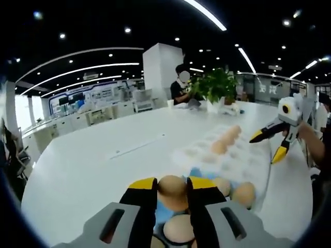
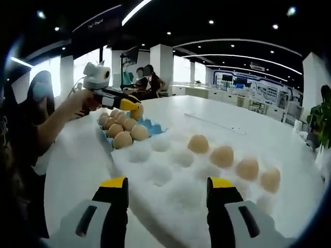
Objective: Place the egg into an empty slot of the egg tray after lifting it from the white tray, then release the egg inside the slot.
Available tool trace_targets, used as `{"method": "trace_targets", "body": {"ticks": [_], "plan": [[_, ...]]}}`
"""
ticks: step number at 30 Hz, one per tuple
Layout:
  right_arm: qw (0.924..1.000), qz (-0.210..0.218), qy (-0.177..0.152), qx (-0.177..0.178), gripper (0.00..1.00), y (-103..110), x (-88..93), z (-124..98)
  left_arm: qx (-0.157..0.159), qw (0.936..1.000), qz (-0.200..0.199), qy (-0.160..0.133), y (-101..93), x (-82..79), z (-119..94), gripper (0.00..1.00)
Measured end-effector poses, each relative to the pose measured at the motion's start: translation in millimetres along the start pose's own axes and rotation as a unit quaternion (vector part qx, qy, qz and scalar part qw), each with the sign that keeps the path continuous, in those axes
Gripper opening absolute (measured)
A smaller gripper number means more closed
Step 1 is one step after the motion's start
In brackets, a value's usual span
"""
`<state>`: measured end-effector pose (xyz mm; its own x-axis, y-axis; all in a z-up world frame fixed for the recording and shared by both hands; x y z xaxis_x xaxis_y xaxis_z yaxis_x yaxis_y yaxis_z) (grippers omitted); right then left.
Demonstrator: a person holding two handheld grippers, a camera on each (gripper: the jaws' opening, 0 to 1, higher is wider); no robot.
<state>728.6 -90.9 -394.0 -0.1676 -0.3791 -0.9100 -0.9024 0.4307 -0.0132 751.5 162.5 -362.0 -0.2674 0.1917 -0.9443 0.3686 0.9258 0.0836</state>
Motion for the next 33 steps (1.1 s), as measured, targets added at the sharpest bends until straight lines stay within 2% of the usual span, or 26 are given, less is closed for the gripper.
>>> {"method": "trace_targets", "body": {"ticks": [3,5,15,22,30,33], "plan": [[0.9997,-0.018,-0.013,0.005,0.63,-0.2,-17.2,-0.8,0.000,1.0000,-0.004,0.000,0.8,0.9,-0.2,0.23],[0.9993,-0.009,-0.036,-0.006,0.63,0.5,-27.0,0.3,-0.001,1.0000,-0.003,0.000,1.8,1.2,0.3,0.23],[0.9991,-0.005,-0.036,-0.023,0.63,9.0,-28.1,8.5,0.001,1.0000,-0.008,0.005,4.7,2.8,2.4,0.24],[0.9980,-0.016,-0.048,-0.039,0.63,14.1,-47.3,15.2,0.005,0.9998,-0.017,0.012,2.1,6.2,0.9,0.26],[0.9973,-0.025,-0.048,-0.051,0.63,23.0,-55.3,28.0,0.007,0.9997,-0.019,0.013,1.5,7.1,0.0,0.26],[0.9960,-0.027,-0.056,-0.064,0.63,28.1,-67.6,40.3,0.008,0.9997,-0.022,0.012,3.0,7.0,0.7,0.26]]}}
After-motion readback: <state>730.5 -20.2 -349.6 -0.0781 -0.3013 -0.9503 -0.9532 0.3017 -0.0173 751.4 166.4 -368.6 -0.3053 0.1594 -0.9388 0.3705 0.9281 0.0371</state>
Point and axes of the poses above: the point that each gripper's makers call its tool centre point, and the gripper's own axes: z roughly forward along the fingers, y roughly to its left, x roughly out of its underside, the point moved 3 cm from there along -z, roughly backward along the fingers, and after that the axes turned 7 degrees about -x, right-handed, at the moved point
